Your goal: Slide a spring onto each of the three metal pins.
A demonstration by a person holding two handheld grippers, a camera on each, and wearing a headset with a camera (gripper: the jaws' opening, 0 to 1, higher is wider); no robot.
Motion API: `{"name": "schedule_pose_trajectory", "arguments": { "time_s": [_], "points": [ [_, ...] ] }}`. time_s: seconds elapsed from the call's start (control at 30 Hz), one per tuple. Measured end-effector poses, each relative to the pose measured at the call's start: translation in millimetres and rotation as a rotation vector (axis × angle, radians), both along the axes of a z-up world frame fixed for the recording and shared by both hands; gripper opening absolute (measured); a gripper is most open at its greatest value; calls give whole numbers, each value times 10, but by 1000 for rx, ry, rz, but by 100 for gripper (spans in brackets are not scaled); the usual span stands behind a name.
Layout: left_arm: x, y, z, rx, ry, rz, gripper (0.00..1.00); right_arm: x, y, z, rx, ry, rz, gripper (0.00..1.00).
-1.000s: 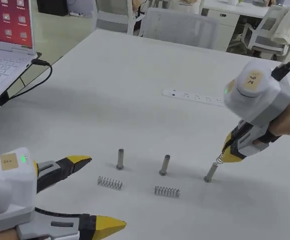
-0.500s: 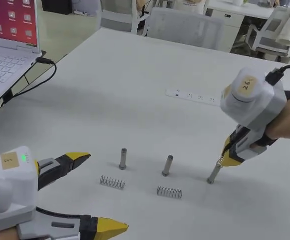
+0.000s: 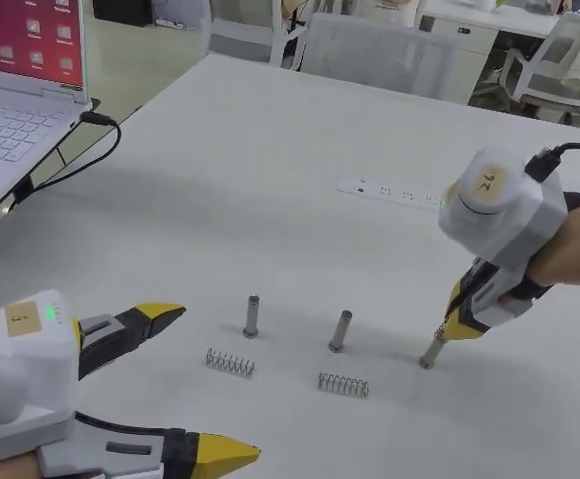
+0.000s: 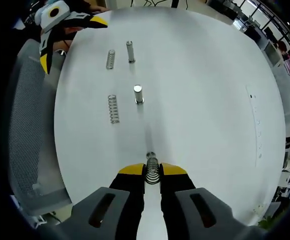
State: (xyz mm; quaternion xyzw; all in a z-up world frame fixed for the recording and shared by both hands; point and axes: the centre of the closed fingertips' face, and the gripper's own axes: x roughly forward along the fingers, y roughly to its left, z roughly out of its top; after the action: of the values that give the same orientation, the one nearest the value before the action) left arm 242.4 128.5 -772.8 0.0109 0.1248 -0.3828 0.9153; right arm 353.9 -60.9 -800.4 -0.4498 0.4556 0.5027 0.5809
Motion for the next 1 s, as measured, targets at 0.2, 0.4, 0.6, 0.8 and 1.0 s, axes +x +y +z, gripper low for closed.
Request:
{"name": "schedule_pose_trajectory", "arguments": {
  "time_s": [0.2,0.4,0.6,0.8,1.0],
  "points": [
    [-2,-1,-4,1,2,1,93,-17,-7,-91,-4,15,-9,9],
    [1,-1,-2,0,2,2,92,-23,-2,-178,-1,28,-22,9],
    [-5,-5,-10,2,4,1,92,-19,-8,-281,-8,29,-22,9],
    [-2,-3,-10,4,4,1,91,-33,-7,-333,-8,29,-27,9],
    [-1,-12,-8,4,5,0,91,-18,-20,-406,-13,34,-34,9]
  ]
}}
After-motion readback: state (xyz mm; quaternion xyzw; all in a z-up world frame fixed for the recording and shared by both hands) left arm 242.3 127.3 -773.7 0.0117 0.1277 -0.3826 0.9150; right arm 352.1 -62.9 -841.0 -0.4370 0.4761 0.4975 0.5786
